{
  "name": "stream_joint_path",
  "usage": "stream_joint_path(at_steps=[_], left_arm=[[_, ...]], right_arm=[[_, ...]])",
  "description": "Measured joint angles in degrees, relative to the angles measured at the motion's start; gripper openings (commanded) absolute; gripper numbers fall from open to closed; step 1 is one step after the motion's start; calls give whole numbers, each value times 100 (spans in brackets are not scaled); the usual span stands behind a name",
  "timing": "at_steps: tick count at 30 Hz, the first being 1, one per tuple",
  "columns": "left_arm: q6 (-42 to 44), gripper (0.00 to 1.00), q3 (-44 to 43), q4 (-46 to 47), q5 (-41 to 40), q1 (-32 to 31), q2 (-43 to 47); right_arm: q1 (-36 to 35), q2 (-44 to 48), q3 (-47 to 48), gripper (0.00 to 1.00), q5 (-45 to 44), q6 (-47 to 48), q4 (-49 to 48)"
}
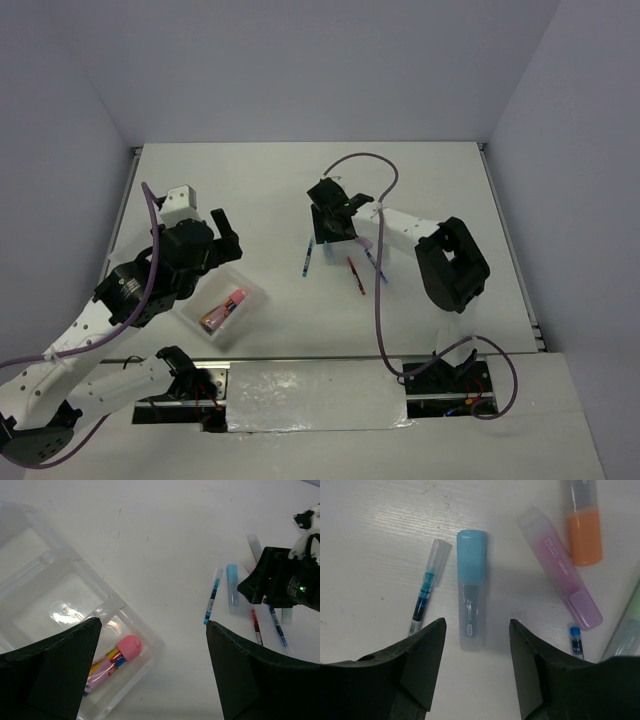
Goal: Sort the stationery into containers
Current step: Pick up the pen from the center of the board.
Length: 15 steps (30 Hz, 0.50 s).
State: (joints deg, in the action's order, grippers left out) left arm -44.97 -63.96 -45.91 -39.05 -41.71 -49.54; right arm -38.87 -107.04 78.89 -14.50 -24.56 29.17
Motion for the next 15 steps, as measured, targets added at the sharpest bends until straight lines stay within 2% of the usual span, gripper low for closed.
stream_joint_path(at_steps=[2, 7, 8, 10, 11, 15], left_arm=[[20, 99, 197, 79, 44, 2, 186], [153, 99, 348, 116, 190, 2, 356], [164, 99, 348, 129, 201, 2, 361], [203, 99, 358, 177, 249, 2, 361], [256, 99, 396, 221, 278, 2, 361], [385, 99, 671, 551, 608, 7, 304]], right_arm=[[2, -302, 107, 53, -2, 0, 2], [0, -844, 125, 48, 125, -20, -15], [0, -852, 129, 42, 149, -20, -87], [0, -850, 101, 38, 203, -39, -223], [0, -850, 68, 30, 201, -31, -271], [2, -730, -111, 24, 184, -42, -435]])
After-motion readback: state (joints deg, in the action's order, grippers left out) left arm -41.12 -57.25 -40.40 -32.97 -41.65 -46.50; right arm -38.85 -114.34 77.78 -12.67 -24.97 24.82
